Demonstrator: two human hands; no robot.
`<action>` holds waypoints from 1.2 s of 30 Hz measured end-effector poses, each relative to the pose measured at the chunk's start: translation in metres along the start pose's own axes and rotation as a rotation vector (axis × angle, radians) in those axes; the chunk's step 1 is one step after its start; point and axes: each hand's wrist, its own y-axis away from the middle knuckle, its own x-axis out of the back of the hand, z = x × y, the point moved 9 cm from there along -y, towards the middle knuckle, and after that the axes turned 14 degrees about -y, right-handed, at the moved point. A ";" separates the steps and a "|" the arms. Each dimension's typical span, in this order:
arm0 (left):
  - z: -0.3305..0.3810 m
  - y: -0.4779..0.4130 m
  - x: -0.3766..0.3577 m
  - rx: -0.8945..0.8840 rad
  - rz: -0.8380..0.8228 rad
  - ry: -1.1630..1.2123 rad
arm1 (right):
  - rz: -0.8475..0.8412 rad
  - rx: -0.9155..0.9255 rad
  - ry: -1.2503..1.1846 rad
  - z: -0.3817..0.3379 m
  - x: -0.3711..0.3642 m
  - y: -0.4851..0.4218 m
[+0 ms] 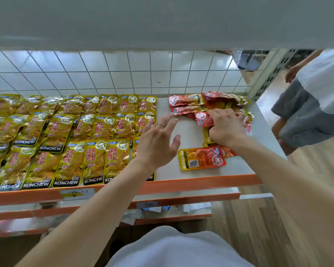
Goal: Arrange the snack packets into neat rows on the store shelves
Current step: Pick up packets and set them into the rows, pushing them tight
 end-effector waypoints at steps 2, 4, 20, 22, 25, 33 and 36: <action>-0.001 -0.001 -0.003 0.031 -0.009 0.028 | 0.129 0.105 -0.018 -0.003 0.006 0.005; -0.004 -0.002 -0.006 0.079 -0.031 0.071 | 0.232 0.186 -0.135 -0.002 0.012 0.011; -0.024 0.010 -0.021 0.509 -0.133 1.229 | -0.023 0.168 -1.207 -0.058 -0.005 0.062; -0.031 0.017 -0.025 0.571 -0.142 1.247 | -0.039 0.148 -1.152 -0.052 -0.010 0.059; -0.043 0.027 -0.026 0.657 -0.131 1.241 | 0.097 0.103 -0.911 -0.031 -0.001 0.049; -0.055 0.042 -0.014 0.738 -0.071 1.281 | 0.035 0.024 -0.067 -0.029 -0.009 -0.003; -0.057 0.046 -0.005 0.726 -0.055 1.291 | 0.046 0.087 0.074 -0.041 -0.002 -0.008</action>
